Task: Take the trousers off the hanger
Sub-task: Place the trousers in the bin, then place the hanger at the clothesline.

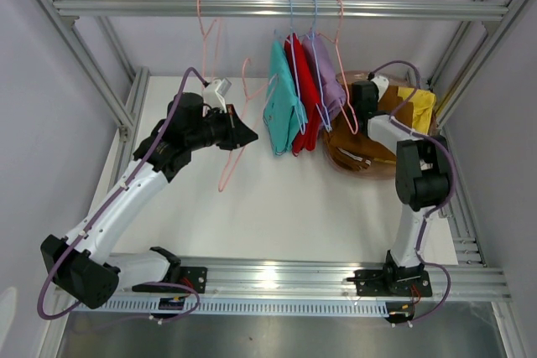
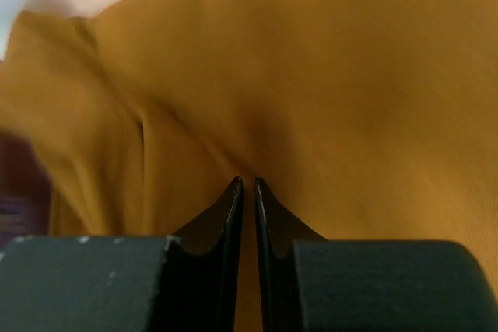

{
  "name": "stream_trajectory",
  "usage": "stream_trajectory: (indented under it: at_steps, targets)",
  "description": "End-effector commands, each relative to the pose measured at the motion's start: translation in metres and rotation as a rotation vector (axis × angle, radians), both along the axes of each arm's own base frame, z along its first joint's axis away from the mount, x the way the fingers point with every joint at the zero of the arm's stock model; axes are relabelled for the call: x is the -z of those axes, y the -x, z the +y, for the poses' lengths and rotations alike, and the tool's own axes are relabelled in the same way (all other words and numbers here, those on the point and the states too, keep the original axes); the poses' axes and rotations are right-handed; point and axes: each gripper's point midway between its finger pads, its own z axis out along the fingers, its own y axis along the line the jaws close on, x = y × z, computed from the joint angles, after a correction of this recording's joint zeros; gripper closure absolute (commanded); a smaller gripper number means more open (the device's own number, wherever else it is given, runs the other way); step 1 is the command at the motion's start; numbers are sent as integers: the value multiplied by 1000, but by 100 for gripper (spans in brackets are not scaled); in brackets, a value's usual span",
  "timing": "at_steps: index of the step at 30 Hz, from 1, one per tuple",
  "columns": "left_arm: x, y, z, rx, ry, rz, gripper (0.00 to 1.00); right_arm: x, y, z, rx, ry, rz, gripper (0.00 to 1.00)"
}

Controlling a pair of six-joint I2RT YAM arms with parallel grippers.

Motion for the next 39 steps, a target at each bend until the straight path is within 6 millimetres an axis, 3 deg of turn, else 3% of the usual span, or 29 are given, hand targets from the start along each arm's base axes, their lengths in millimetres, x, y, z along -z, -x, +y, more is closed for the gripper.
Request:
stream_trajectory:
  at_steps: [1,5,9,13,16,18,22,23,25,26,28,32,35,37,39]
  targets:
    - [-37,6,-4,36,42,-102,100,33,14,8,-15,-68,158,85]
    - [-36,7,-5,41,43,-98,100,5,15,3,-9,-65,117,82]
    - [-38,6,-5,42,45,-103,100,-43,16,-6,2,-59,52,81]
    - [-39,7,-4,42,47,-107,100,-109,29,-15,3,-61,-57,78]
    - [-39,7,-4,44,46,-108,100,-130,41,-15,-8,-64,-80,76]
    - [-39,8,-5,47,47,-107,100,-130,47,-12,-20,-69,-73,76]
    - [-38,8,-5,44,47,-102,100,-95,63,6,-71,-106,1,79]
    - [-38,7,-5,45,46,-104,100,-71,72,9,-78,-103,52,82]
    - [-36,6,-4,38,43,-98,100,-48,80,24,-95,-109,87,85]
    - [-36,6,-4,38,41,-102,100,-24,92,26,-95,-109,136,86]
    - [-36,5,-4,38,41,-102,99,-3,101,40,-118,-115,159,87]
    - [-34,6,-5,42,39,-93,100,50,119,48,-118,-113,264,88]
    - [-34,6,-5,43,38,-97,100,61,120,46,-112,-102,298,88]
    - [-35,6,-5,41,36,-101,100,53,115,45,-109,-91,296,88]
    - [-35,6,-5,43,37,-101,100,31,106,39,-102,-78,259,88]
